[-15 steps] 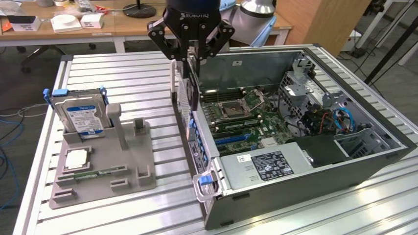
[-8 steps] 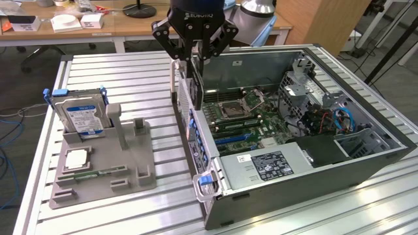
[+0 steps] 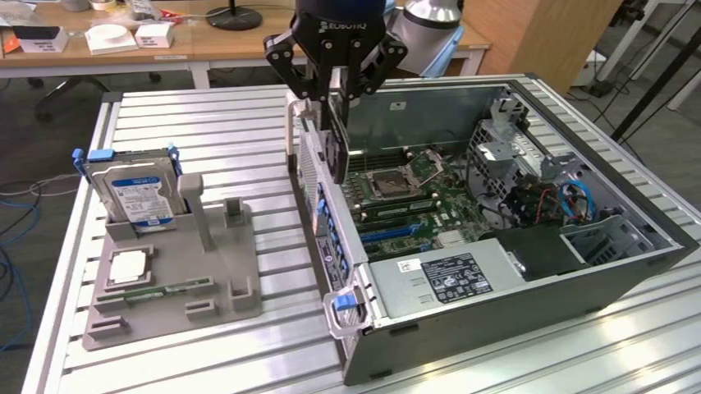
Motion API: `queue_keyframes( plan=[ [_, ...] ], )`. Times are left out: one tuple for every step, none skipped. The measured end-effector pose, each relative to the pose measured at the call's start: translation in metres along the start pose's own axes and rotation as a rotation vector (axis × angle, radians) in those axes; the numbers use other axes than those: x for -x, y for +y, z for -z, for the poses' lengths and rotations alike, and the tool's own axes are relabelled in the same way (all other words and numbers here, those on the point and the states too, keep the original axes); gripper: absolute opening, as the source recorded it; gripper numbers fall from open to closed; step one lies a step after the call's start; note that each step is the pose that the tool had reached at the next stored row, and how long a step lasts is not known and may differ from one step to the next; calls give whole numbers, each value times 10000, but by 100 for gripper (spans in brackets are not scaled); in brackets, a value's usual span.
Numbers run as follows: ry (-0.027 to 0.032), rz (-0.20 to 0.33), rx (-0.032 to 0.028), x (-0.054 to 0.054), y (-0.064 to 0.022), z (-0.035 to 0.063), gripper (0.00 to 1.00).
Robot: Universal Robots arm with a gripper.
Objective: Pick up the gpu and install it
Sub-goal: 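Pick up the gpu and move the gpu toward the slot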
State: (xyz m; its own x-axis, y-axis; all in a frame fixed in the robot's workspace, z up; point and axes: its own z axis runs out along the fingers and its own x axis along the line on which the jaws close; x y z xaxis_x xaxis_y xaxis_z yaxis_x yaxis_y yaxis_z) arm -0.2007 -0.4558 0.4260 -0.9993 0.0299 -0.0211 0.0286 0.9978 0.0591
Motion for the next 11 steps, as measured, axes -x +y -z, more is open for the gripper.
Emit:
queue_keyframes(
  plan=[
    [1,3,3,12,1,0,26],
    [1,5,4,24,1,-1,26],
    [2,8,5,36,1,0,26],
    [2,10,7,48,1,-1,26],
    [2,11,7,60,2,-1,26],
    [2,11,8,71,2,-1,26],
    [3,11,8,83,3,-1,26],
    [2,12,9,96,3,-2,26],
    [2,12,9,109,3,-2,26],
    [2,12,10,124,4,-3,26],
    [3,12,11,137,4,-3,26]
  ],
)
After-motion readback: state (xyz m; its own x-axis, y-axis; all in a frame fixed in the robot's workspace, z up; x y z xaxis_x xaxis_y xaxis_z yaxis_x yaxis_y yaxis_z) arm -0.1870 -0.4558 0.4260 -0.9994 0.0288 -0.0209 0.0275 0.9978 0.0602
